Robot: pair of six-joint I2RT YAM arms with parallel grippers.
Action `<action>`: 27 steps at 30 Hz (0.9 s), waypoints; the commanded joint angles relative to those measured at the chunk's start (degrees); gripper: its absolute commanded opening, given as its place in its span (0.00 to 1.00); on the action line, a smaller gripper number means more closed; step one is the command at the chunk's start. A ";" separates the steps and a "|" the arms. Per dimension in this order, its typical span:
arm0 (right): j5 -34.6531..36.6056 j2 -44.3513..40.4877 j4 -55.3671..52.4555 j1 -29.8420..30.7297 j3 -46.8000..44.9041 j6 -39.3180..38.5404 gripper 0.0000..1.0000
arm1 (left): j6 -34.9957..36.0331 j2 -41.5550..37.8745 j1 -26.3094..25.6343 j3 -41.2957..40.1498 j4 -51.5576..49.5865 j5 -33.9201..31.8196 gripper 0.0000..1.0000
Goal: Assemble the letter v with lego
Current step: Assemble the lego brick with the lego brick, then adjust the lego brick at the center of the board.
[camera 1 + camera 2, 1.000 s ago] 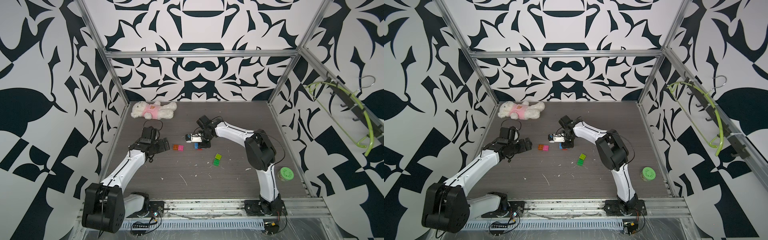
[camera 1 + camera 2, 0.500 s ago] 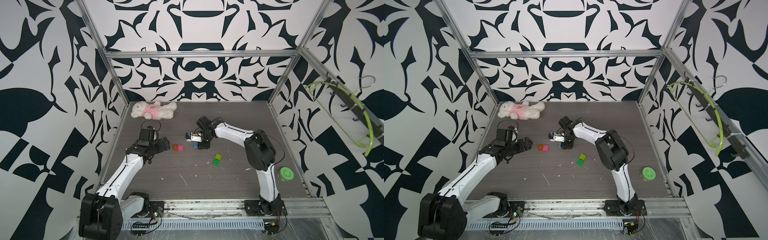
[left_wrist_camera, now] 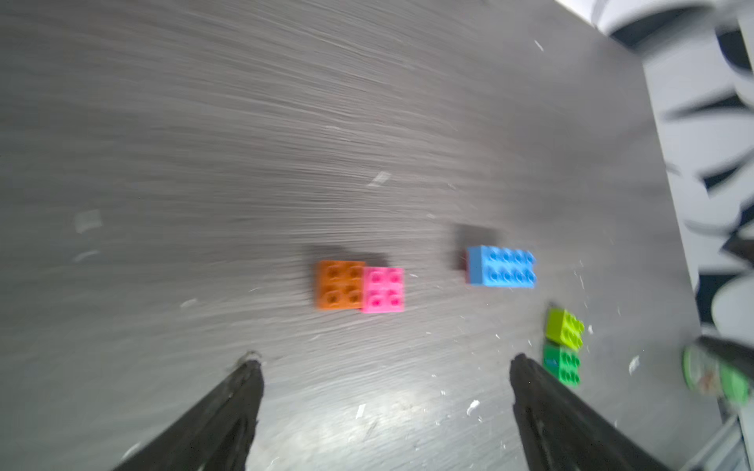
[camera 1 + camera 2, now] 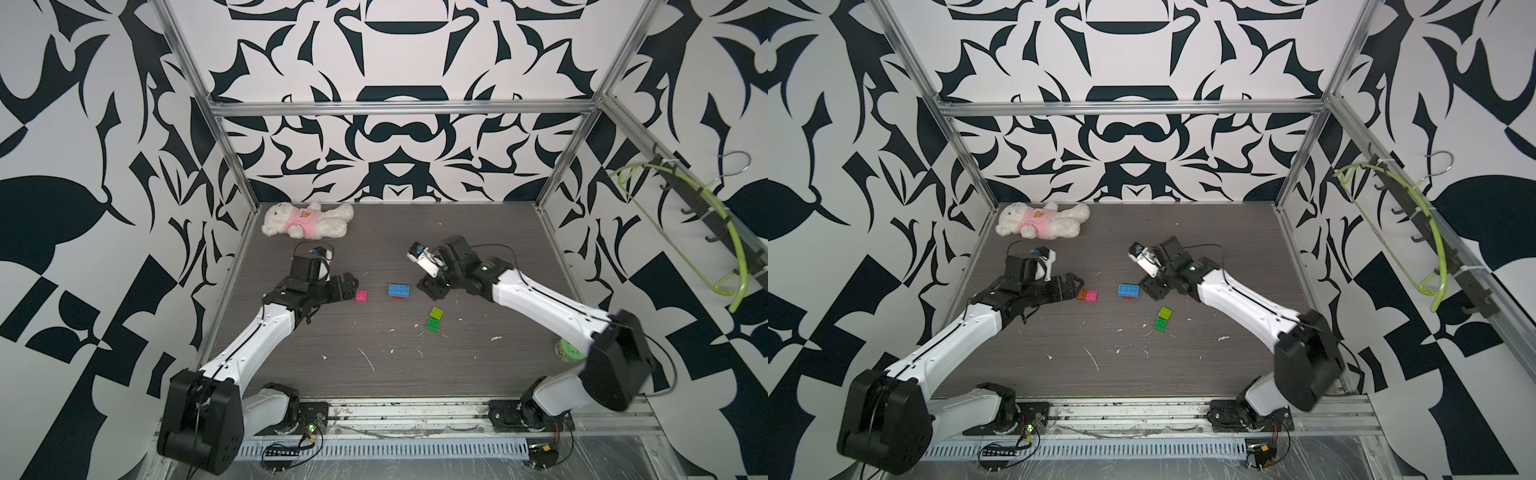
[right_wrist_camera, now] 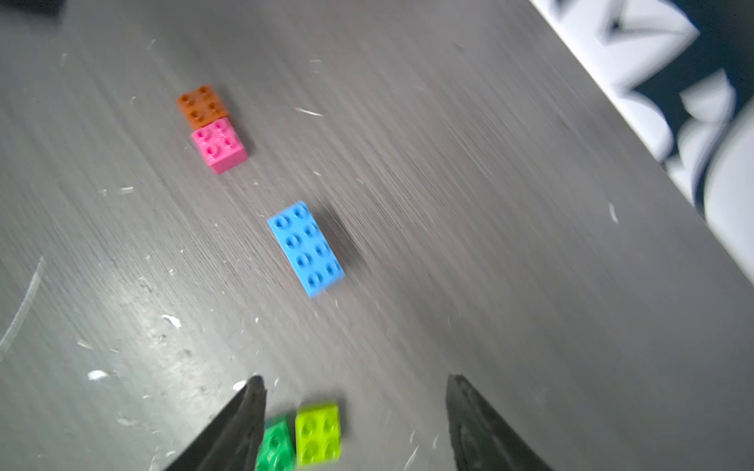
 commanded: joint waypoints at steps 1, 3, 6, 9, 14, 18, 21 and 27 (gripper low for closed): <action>1.08 -7.81 2.65 -1.56 -9.52 21.86 0.72 | 19.83 5.20 -8.18 2.50 7.76 0.98 0.99; 1.16 -12.92 2.07 -2.00 -14.54 26.05 0.73 | 31.47 7.22 -11.46 1.47 11.92 2.67 0.99; 0.30 -20.40 2.44 -2.80 -20.91 29.19 0.74 | 44.38 9.90 -11.49 -1.30 20.01 7.82 0.99; -1.49 -26.30 2.25 -3.55 -24.48 30.26 0.75 | 54.97 16.37 -10.46 2.32 17.90 11.77 0.99; -0.57 -29.53 -1.45 -4.01 -25.74 30.12 0.75 | 61.31 27.45 -8.48 13.70 7.73 13.35 1.00; -0.37 -29.54 -1.23 -4.19 -26.73 30.67 0.74 | 51.63 31.85 -6.29 24.41 -1.83 16.26 0.98; 0.11 -28.46 -0.87 -4.19 -27.16 31.49 0.74 | 37.91 33.28 -6.06 28.00 -3.43 15.49 0.99; -0.69 -25.52 0.77 -4.20 -26.65 34.59 0.72 | 3.01 27.87 -7.37 20.86 4.13 5.00 0.99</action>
